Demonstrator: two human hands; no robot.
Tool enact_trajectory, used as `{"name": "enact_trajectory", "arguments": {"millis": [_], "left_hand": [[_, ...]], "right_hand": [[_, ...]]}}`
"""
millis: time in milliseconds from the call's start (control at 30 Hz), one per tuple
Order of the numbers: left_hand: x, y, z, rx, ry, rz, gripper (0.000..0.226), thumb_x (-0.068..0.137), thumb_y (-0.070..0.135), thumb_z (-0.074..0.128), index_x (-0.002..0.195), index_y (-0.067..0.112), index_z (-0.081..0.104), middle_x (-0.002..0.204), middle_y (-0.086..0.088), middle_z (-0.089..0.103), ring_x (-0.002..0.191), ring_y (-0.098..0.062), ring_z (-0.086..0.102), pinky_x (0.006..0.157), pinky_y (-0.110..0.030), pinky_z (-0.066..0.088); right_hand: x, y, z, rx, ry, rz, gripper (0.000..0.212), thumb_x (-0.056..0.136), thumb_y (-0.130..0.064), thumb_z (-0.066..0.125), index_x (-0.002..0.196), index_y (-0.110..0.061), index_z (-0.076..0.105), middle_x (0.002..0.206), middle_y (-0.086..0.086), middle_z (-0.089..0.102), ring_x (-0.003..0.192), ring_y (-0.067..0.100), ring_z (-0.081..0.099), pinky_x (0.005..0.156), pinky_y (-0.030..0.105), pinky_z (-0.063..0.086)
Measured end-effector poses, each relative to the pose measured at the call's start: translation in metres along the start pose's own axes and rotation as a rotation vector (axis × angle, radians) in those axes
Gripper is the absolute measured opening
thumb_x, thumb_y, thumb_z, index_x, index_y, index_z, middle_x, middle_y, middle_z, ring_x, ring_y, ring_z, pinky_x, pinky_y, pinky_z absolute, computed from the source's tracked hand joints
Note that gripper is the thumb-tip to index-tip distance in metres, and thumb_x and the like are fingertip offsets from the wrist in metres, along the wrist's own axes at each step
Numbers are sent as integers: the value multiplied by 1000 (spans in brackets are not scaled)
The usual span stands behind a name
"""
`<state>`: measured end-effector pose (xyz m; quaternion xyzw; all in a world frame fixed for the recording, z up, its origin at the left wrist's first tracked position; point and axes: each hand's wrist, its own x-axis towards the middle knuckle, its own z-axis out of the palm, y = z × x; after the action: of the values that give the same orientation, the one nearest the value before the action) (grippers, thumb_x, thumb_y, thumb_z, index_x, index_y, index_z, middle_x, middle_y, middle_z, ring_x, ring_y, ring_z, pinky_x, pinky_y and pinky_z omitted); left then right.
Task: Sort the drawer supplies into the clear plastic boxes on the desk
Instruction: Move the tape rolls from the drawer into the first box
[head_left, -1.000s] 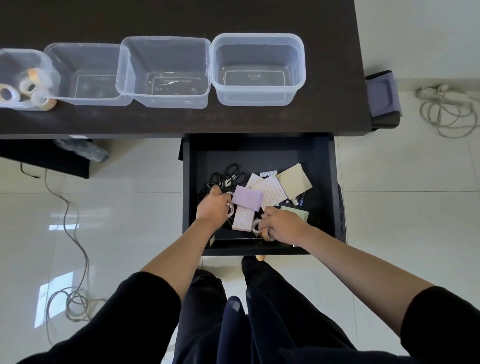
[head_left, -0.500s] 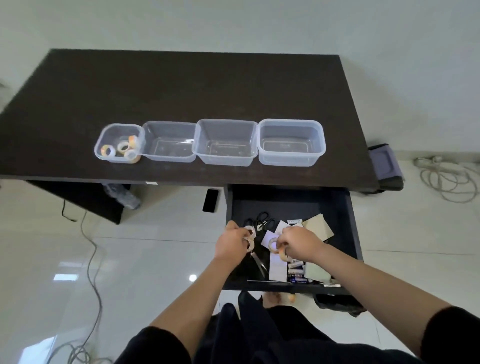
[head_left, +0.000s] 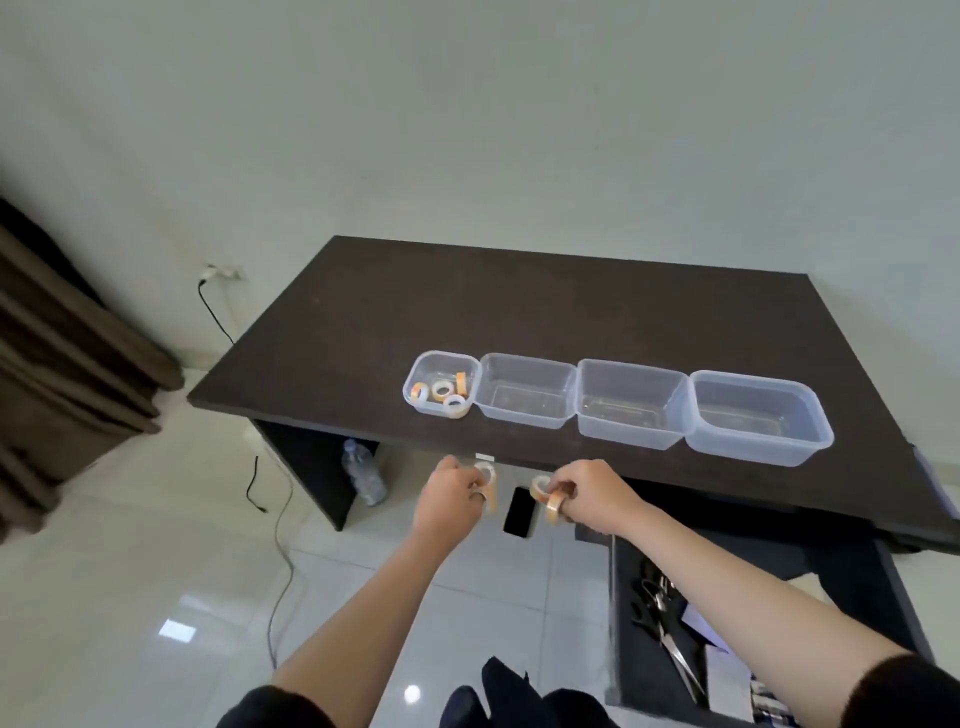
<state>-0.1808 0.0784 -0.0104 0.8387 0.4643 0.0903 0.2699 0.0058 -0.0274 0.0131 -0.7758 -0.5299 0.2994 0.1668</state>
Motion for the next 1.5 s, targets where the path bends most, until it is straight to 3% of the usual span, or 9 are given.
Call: {"name": "enact_trajectory", "arguments": {"millis": [233,467,733,833,933,1033,1100,1333,1500], "left_hand": [[44,-32,-64,32,69,21,24,84,12,53,102,12,69,98,-2,46,87,-24,56,72,-28,45],[114,-51,-90,90,57,4,26,87,14,52,109,16,66,107,-6,50,87,-28,58,70,-31,48],[182,-70,-82,141,-38,-24,28,88,22,52,114,23,64,109,-2,50,91,-24,59,69,-28,45],[198,-71,-76,152,-60,-31,29,87,24,52,113,25,64,111,-2,51,94,-23,58,71,-29,46],[208,-71,-70,160,-85,-34,28,85,23,54,111,24,65,112,-2,53,96,-23,58,72,-30,47],[213,-67,-67,155,-84,-23,29,80,22,59,108,24,66,110,-2,61,95,-23,61,73,-29,48],[213,-66,-65,121,-79,10,33,77,22,61,110,24,65,109,-1,66,96,-23,62,74,-28,48],[195,-64,-63,-222,-71,73,42,78,11,63,118,23,59,116,4,63,102,-14,63,85,-30,53],[171,-68,-68,-272,-14,40,38,81,12,61,118,20,59,117,2,58,99,-13,61,86,-28,53]], "right_hand": [[54,-64,-2,113,74,-31,20,81,-9,60,94,-18,72,90,4,69,80,20,67,78,38,56],[121,-95,-10,145,126,-35,14,82,-15,62,92,-18,72,77,1,72,69,15,68,71,36,58],[198,-106,-11,61,58,12,22,84,-7,53,99,-10,69,95,12,69,83,26,65,75,38,53],[215,-111,-9,-17,20,43,12,85,-10,53,82,-7,65,85,11,67,76,27,62,62,32,47],[226,-116,-10,-69,-8,62,29,84,-8,57,60,-22,48,77,5,58,72,24,56,57,27,36],[233,-117,-12,-133,-63,56,14,82,-3,56,81,-16,61,88,8,64,76,23,56,63,30,40],[236,-117,-12,-153,-71,45,22,81,-4,55,98,-15,62,95,7,67,80,24,60,62,30,42],[230,-114,-9,-148,-59,4,36,81,-2,55,112,-19,61,101,3,68,88,22,62,73,36,52],[213,-109,-8,-32,29,15,41,84,-6,57,120,-26,60,110,-1,67,95,18,63,82,33,55]]}}
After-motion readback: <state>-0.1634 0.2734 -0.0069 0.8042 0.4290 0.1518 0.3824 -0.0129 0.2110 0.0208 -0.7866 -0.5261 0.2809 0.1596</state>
